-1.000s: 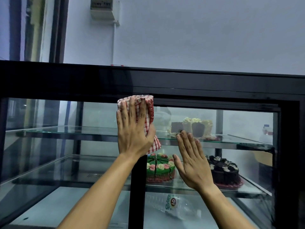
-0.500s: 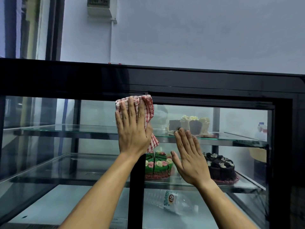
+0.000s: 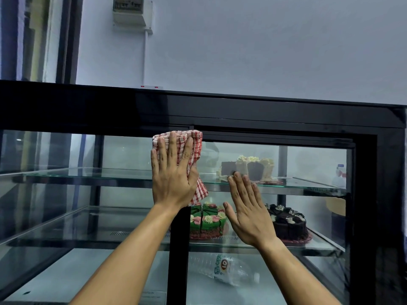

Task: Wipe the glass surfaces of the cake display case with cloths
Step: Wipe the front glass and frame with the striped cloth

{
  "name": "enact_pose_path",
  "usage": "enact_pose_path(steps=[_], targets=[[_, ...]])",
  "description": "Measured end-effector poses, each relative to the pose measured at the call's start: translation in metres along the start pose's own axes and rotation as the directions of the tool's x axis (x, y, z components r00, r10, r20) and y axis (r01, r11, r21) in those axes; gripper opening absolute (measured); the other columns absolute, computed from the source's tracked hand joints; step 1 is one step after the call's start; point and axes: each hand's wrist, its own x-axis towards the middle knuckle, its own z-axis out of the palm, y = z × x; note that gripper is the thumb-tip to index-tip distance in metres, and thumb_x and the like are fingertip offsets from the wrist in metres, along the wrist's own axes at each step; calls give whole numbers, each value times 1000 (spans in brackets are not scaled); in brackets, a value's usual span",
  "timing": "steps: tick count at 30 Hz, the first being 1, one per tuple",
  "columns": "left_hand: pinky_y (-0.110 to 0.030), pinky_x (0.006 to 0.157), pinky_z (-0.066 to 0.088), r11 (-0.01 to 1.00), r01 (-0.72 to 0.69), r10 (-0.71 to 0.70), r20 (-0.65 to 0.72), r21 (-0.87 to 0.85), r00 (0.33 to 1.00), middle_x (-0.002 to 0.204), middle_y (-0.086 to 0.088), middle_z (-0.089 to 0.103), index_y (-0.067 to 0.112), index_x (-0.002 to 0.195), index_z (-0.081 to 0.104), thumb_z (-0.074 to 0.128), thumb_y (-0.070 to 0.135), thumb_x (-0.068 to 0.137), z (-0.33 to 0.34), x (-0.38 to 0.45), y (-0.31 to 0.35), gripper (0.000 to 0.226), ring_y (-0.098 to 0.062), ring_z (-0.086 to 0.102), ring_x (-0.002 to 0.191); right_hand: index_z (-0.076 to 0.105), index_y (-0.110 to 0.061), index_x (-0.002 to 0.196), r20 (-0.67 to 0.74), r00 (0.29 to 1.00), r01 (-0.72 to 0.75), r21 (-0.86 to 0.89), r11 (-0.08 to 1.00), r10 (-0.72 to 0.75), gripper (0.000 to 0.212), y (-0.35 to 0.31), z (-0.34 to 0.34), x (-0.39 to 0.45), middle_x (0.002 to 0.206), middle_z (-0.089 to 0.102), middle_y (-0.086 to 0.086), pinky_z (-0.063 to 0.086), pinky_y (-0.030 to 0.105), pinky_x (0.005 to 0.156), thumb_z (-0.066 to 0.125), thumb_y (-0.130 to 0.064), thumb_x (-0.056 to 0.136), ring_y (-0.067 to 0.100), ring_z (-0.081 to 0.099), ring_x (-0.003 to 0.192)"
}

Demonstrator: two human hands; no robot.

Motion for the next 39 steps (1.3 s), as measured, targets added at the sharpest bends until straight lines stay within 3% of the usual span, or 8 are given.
enact_pose_path(steps=[9, 14, 17, 21, 26, 30, 35, 39], targets=[[-53, 130, -2, 963, 262, -266, -69, -69, 961, 175, -7, 0, 36, 166, 10, 24, 48, 106, -15, 53, -19, 63, -34, -4, 161, 1, -11, 165, -19, 1000, -15, 27, 1000, 15, 71, -3, 2, 0, 174, -6, 7, 4, 44, 128, 29, -44, 109, 24, -2, 160], [-51, 129, -7, 986, -168, 168, 16, -11, 986, 175, -7, 3, 38, 165, 18, 35, 45, 105, -13, 49, -11, 63, -34, -4, 161, 2, -12, 165, 10, 1000, -28, 62, 998, 28, 71, -6, 3, 1, 174, -7, 7, 3, 45, 128, 27, -44, 107, 24, -6, 160], [-47, 126, -17, 992, -116, 119, 64, -46, 991, 174, -5, -7, 39, 165, 13, 27, 53, 105, -20, 51, -10, 64, -32, -11, 160, 6, -18, 166, 47, 995, -101, 223, 969, 93, 70, -17, -11, 5, 174, -7, -2, -4, 41, 128, 23, -49, 105, 17, -9, 160], [-41, 124, -23, 974, -93, 128, 158, -208, 979, 173, 1, -15, 37, 164, -7, 19, 46, 105, -33, 55, -11, 66, -24, -20, 159, 53, -25, 142, -66, 922, -254, 638, 726, 381, 47, -52, -51, 42, 140, 54, -5, 32, 39, 113, 39, -46, 103, 13, 46, 131], [-42, 130, -1, 936, -23, 90, 178, -351, 980, 174, 2, 10, 30, 167, 0, 46, 18, 102, -54, 67, -21, 81, -20, -3, 161, 57, -16, 140, 272, 872, -365, 915, 171, 407, 53, -83, -92, 132, 125, 67, -3, 51, 30, 95, 56, -52, 101, 9, 63, 113], [-45, 119, 25, 976, -107, 141, 180, -188, 974, 173, 6, 15, 37, 165, 15, 54, 41, 100, -62, 77, -35, 76, -21, 10, 159, 64, -20, 120, 275, 851, -366, 922, 129, 446, 57, -98, -95, 166, 110, 73, -5, 59, 43, 95, 79, -58, 80, 11, 71, 101], [-50, 117, 28, 994, -54, 75, 246, -90, 966, 175, 3, 1, 45, 163, 14, 58, 54, 95, -63, 85, -39, 82, -28, 3, 160, 56, -23, 132, 215, 896, -339, 896, 287, 389, 90, -109, -88, 168, 124, 61, -5, 56, 31, 98, 88, -70, 62, 9, 63, 113], [-57, 113, 33, 978, -111, 152, 239, -175, 959, 173, -1, 14, 42, 161, 28, 63, 65, 87, -65, 87, -47, 85, -33, 12, 157, 73, -15, 106, 220, 803, -342, 931, 126, 554, 23, -104, -87, 170, 98, 77, 0, 61, 46, 89, 78, -28, 88, 18, 73, 93]])
